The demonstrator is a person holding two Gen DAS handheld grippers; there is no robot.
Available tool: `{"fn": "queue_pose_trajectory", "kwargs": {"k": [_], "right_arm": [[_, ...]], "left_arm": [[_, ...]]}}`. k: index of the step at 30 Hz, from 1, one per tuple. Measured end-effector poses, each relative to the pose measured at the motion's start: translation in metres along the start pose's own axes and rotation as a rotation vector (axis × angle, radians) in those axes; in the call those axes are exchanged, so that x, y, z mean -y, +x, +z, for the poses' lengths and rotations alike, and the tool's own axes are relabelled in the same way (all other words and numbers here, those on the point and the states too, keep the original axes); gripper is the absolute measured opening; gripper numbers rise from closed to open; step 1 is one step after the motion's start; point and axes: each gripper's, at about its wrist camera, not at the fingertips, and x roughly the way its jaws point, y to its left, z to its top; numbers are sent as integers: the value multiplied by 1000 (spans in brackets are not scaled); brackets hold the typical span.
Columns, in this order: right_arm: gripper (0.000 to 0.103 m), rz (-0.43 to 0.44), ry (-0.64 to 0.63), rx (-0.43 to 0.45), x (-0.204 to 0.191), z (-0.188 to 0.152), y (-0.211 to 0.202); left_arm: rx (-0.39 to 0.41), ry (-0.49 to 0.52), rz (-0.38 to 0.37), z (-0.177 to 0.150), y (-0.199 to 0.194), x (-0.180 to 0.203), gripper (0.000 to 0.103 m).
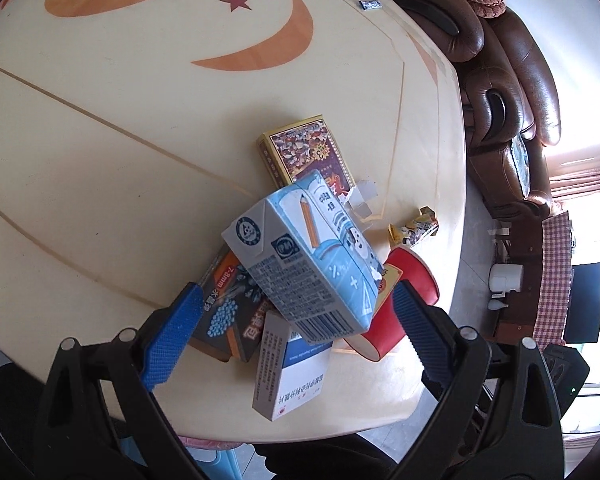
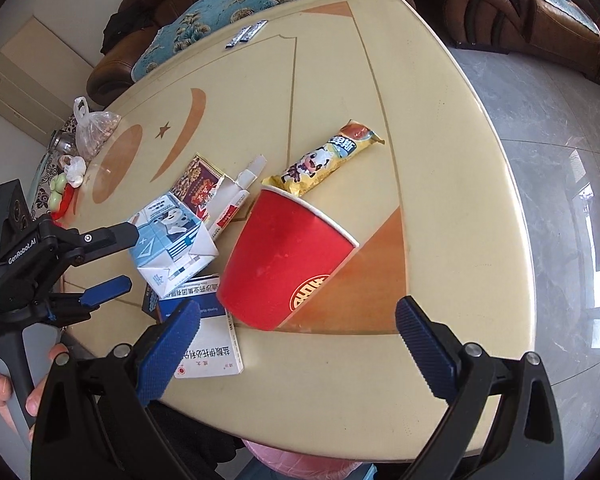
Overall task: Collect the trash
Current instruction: 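Grasp the white milk carton with the left tool while the right tool grasps the red cup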
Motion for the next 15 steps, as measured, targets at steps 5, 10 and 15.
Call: {"fn": "queue_pose_trajectory", "kwargs": {"k": [5,10,15], "right_arm": [[96,11,36,-24,4,8,20],[96,27,77,-36,4,15,36],[96,26,109,-54,3,19,55]], "left_arm": [[-4,-17,-5,8,12,-1,93],[3,-39,-10,13,19,-3,93],[13,-53,-19,16,21,-6,92]]}}
